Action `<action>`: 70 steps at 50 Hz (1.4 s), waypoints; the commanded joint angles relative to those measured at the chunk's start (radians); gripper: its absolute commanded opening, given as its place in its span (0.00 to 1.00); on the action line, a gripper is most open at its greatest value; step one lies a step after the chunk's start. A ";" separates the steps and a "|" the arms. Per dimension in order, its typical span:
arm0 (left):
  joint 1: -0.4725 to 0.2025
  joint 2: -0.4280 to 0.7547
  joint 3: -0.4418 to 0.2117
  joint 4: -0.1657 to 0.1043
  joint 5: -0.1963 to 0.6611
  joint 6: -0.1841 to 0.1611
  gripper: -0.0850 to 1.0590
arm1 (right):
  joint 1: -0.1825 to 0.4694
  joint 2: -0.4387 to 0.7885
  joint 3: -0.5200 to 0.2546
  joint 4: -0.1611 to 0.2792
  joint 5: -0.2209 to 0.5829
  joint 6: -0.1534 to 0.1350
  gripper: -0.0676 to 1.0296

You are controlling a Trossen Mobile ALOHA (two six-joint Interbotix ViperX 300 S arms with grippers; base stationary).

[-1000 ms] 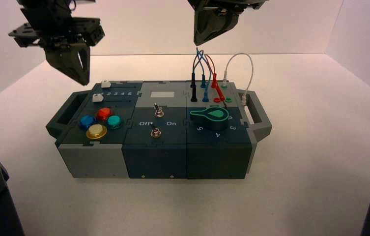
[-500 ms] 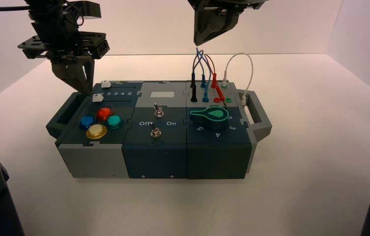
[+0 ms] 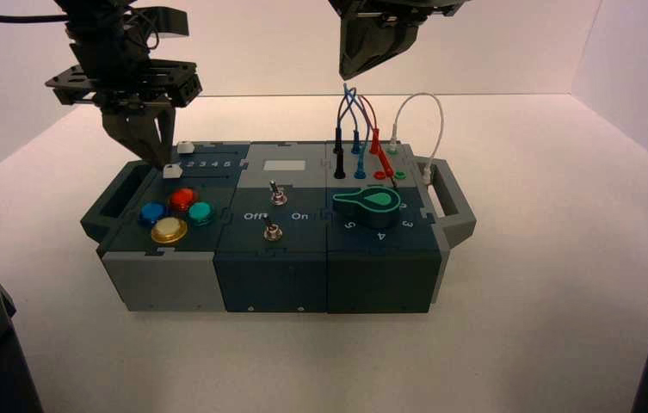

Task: Move the bottom slider to position 3.

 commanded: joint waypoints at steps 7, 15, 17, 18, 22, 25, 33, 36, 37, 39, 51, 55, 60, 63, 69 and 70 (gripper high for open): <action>-0.018 0.005 -0.025 -0.002 -0.005 0.003 0.05 | 0.006 -0.012 -0.032 0.002 -0.008 -0.003 0.04; -0.035 0.008 -0.029 -0.002 -0.005 0.003 0.05 | 0.006 -0.014 -0.032 0.000 -0.008 -0.003 0.04; -0.041 0.009 -0.029 -0.002 -0.003 0.003 0.05 | 0.006 -0.014 -0.032 0.002 -0.008 -0.003 0.04; -0.044 0.009 -0.029 -0.002 -0.005 0.003 0.05 | 0.006 -0.014 -0.034 0.000 -0.008 -0.002 0.04; -0.052 0.009 -0.029 -0.002 -0.005 0.003 0.05 | 0.006 -0.014 -0.034 0.000 -0.008 -0.003 0.04; -0.057 0.009 -0.029 -0.003 -0.003 0.003 0.05 | 0.006 -0.015 -0.034 0.002 -0.009 -0.003 0.04; -0.072 0.009 -0.029 -0.005 -0.005 0.003 0.05 | 0.006 -0.015 -0.032 0.000 -0.008 -0.003 0.04; -0.078 0.009 -0.029 -0.005 -0.005 0.003 0.05 | 0.006 -0.015 -0.032 0.002 -0.008 -0.003 0.04; -0.078 0.009 -0.029 -0.005 -0.003 0.003 0.05 | 0.006 -0.015 -0.034 0.000 -0.008 -0.003 0.04; -0.080 0.009 -0.029 -0.006 -0.005 0.003 0.05 | 0.006 -0.015 -0.032 0.002 -0.008 -0.003 0.04; -0.080 0.011 -0.029 -0.008 -0.003 0.003 0.05 | 0.005 -0.015 -0.032 0.002 -0.008 -0.003 0.04; -0.081 0.011 -0.029 -0.006 -0.005 0.003 0.05 | 0.006 -0.017 -0.032 0.000 -0.008 -0.003 0.04; -0.080 0.006 -0.028 -0.002 -0.003 0.003 0.05 | 0.005 -0.015 -0.032 -0.002 -0.008 -0.003 0.04; -0.075 -0.002 -0.025 0.003 -0.002 0.008 0.05 | 0.002 -0.015 -0.032 -0.005 -0.006 -0.002 0.04; -0.054 -0.035 -0.020 0.006 -0.005 0.020 0.05 | 0.000 -0.020 -0.034 -0.006 -0.003 -0.003 0.04; -0.043 -0.051 -0.018 0.006 -0.005 0.023 0.05 | 0.000 -0.025 -0.034 -0.006 -0.003 -0.003 0.04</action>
